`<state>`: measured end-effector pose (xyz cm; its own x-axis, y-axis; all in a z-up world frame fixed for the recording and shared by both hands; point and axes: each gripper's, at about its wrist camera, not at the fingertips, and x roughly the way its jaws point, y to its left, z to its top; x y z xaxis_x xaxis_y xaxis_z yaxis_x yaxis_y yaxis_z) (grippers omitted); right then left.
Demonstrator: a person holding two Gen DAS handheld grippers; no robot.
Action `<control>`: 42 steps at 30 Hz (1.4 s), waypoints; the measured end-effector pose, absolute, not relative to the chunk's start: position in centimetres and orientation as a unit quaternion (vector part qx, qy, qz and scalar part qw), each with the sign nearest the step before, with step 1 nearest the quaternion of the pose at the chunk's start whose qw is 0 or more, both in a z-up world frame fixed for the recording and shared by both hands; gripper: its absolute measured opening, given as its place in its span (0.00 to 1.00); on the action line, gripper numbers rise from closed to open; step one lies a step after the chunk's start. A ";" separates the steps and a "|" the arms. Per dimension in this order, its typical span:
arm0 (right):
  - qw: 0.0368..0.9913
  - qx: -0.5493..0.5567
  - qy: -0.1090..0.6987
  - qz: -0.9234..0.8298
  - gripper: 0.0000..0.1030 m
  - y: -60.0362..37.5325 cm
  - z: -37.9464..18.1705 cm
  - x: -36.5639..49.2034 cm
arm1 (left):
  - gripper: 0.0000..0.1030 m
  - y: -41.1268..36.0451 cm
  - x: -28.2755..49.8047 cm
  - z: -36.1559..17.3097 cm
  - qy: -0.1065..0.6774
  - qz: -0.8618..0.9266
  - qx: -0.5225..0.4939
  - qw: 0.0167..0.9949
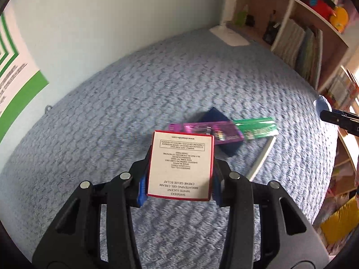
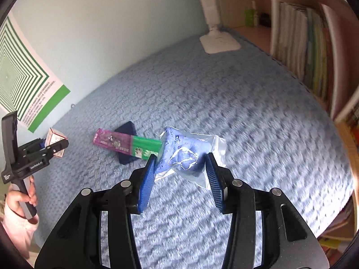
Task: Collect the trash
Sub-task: 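Carry the white-and-red box with the left tool while the right tool carries the glove bag to the wastebasket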
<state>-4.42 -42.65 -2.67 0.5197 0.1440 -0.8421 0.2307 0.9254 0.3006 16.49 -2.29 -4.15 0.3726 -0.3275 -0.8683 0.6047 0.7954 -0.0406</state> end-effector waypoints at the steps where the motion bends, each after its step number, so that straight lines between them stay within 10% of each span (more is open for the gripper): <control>1: 0.849 0.196 0.489 -0.033 0.44 -43.0 -2.7 -5.4 | 0.39 -3.0 15.9 -4.1 0.481 -0.294 0.149 0.812; 42: 0.783 0.384 0.397 -0.285 0.44 -55.6 -4.8 -48.3 | 0.39 -29.5 -18.0 -4.5 0.415 -0.576 0.324 0.625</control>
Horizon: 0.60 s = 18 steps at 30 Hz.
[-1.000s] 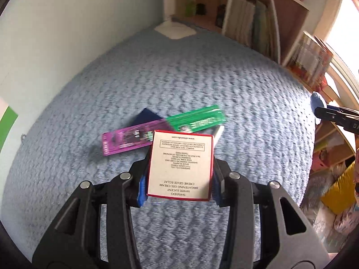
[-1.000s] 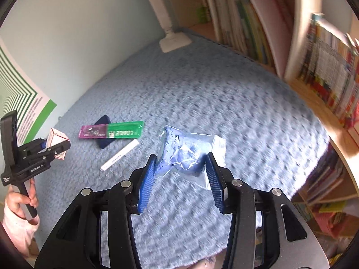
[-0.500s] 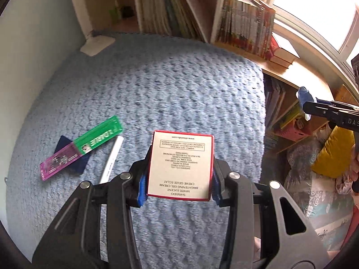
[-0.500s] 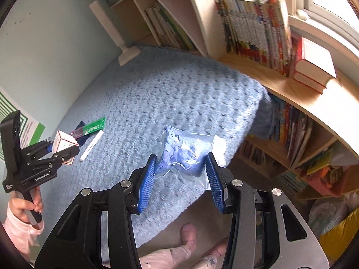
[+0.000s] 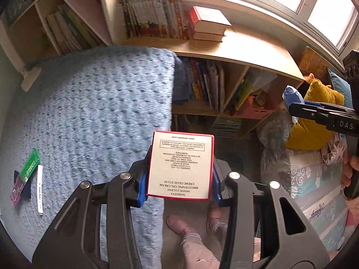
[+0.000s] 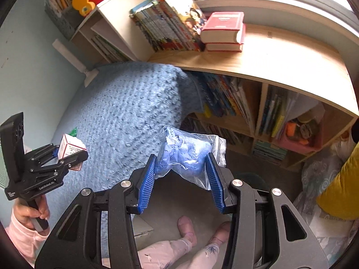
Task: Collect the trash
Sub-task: 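Carry the white-and-red box with the left tool while the right tool carries the glove bag to the wastebasket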
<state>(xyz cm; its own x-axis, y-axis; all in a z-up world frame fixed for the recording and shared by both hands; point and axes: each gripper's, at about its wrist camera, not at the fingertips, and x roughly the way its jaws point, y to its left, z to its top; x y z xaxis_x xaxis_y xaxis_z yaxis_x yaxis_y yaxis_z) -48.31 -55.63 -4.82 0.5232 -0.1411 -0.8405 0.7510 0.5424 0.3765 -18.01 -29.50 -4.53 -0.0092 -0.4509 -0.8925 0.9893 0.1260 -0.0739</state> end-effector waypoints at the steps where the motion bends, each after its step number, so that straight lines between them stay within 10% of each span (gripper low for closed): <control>1: 0.780 0.390 0.395 -0.288 0.44 -55.7 -5.0 -49.3 | 0.39 -30.0 -18.9 -4.7 0.415 -0.580 0.328 0.620; 18: 0.698 0.535 0.389 -0.274 0.44 -57.6 -16.4 -60.5 | 0.39 -37.5 -33.4 -16.2 0.454 -0.610 0.410 0.503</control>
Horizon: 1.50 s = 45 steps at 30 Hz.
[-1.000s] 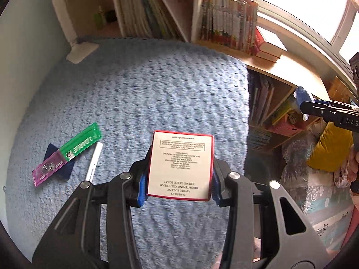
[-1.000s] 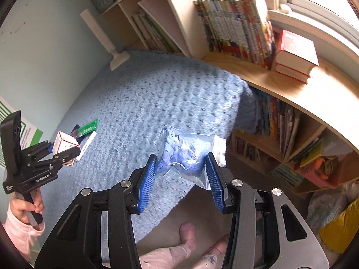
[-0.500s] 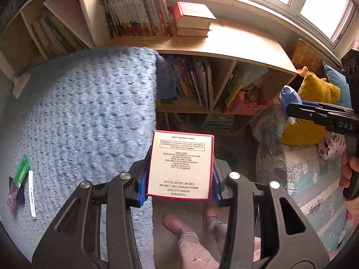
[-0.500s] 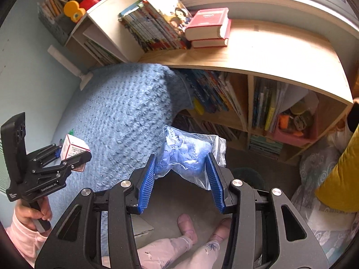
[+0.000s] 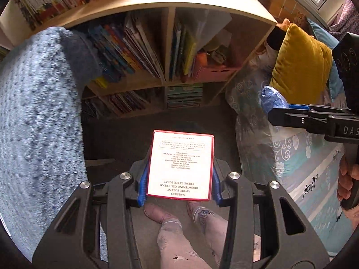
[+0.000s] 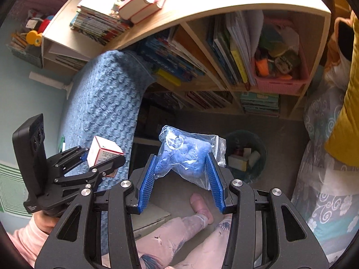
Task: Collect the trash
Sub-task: 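Carry the white-and-red box with the left tool while the right tool carries the glove bag to the wastebasket, then open both tools over the wastebasket, dropping box and glove bag, then swing both tools back over the blanket toward the toothbrush package and white stick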
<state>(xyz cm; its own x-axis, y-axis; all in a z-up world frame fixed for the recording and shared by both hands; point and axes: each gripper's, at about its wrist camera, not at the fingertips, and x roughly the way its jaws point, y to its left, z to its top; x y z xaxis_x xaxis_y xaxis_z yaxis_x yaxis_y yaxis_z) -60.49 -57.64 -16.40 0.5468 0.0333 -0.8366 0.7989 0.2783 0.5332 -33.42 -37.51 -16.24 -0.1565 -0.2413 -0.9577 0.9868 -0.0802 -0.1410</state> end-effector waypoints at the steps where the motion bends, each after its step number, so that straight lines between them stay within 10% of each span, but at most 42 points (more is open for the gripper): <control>1: 0.693 0.542 0.390 -0.271 0.44 -57.7 -17.4 -60.9 | 0.39 -37.9 -33.9 -17.2 0.464 -0.605 0.413 0.499; 15: 0.628 0.634 0.383 -0.237 0.46 -59.4 -31.1 -62.9 | 0.40 -41.8 -38.5 -30.7 0.514 -0.587 0.445 0.439; 19: 0.608 0.650 0.381 -0.250 0.54 -60.4 -33.5 -63.4 | 0.94 -42.7 -39.0 -34.1 0.501 -0.566 0.476 0.450; 33: 0.614 0.650 0.363 -0.262 0.75 -61.3 -31.5 -64.2 | 0.93 -41.1 -36.3 -32.4 0.521 -0.559 0.467 0.446; 45: 0.689 0.589 0.377 -0.190 0.86 -60.5 -20.8 -56.2 | 0.93 -37.2 -29.4 -19.9 0.504 -0.561 0.402 0.519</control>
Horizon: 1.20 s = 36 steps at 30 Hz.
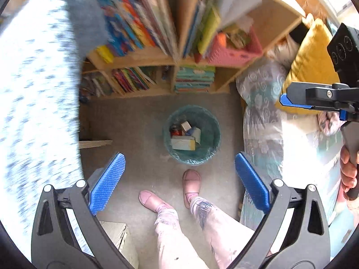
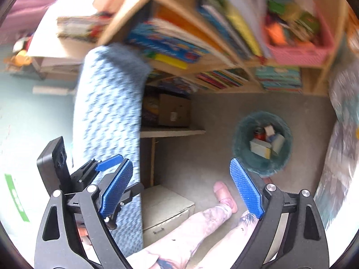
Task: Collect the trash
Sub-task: 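Swing both tools back over the blanket toward the toothbrush package and white stick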
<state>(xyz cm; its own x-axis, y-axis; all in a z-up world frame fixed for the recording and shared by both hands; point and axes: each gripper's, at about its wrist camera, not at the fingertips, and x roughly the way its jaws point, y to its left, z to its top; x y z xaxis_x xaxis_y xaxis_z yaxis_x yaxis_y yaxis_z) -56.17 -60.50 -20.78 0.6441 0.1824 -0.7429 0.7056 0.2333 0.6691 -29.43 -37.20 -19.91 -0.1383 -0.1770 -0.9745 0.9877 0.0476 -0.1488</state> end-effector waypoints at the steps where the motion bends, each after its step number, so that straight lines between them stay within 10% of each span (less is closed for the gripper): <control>1: 0.697 0.583 0.377 -0.179 0.86 -60.4 -19.7 -55.1 | 0.93 -36.8 -28.6 -18.9 0.505 -0.560 0.394 0.526; 17: 0.775 0.468 0.420 -0.052 0.88 -55.8 -9.7 -35.8 | 0.93 -25.8 -10.1 -6.8 0.485 -0.465 0.284 0.684; 36: 0.778 0.375 0.497 0.089 0.88 -43.6 -7.2 -15.4 | 0.93 -10.8 5.8 -4.8 0.505 -0.327 0.210 0.770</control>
<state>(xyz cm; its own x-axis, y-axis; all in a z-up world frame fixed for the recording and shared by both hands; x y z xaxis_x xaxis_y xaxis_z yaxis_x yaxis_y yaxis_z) -15.42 -43.60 -7.21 0.4911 0.5102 -0.7061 0.2339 0.7035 0.6711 5.77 -10.81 -4.75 0.2757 -0.2912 -0.9161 0.7164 0.6976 -0.0062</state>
